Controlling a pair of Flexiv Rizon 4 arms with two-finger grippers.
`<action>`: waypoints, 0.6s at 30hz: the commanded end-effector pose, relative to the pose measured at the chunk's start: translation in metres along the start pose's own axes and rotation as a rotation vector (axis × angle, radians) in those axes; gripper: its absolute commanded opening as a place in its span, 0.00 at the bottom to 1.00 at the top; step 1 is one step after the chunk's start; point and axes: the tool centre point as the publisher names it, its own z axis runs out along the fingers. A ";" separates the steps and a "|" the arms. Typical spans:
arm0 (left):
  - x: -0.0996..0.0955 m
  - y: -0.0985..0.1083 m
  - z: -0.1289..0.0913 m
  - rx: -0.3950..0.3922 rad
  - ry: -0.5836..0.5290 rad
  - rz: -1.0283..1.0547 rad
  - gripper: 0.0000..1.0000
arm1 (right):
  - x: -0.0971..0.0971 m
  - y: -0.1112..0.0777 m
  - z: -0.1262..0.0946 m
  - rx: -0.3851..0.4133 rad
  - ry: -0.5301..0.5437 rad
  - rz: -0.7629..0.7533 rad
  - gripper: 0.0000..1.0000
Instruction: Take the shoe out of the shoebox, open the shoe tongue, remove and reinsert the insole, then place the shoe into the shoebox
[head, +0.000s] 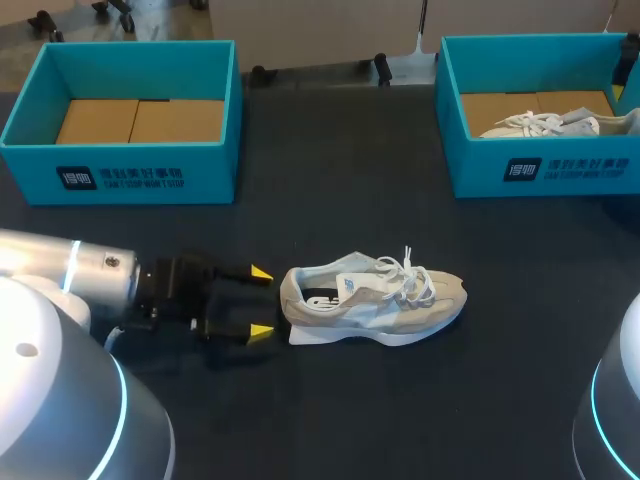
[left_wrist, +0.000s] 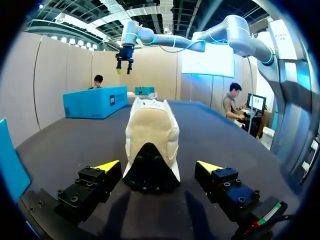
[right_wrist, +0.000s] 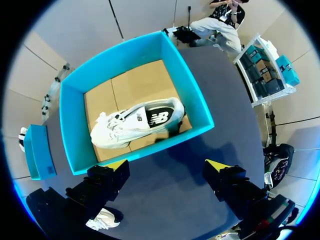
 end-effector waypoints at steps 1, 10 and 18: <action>0.001 0.000 0.001 -0.001 -0.002 0.001 1.00 | 0.000 0.000 0.000 -0.001 0.000 0.000 1.00; 0.005 -0.003 0.016 0.001 -0.036 0.036 1.00 | 0.000 0.000 0.000 -0.001 0.000 0.000 1.00; -0.003 -0.001 0.032 0.016 -0.063 0.031 1.00 | 0.000 0.000 0.000 -0.001 0.000 0.000 1.00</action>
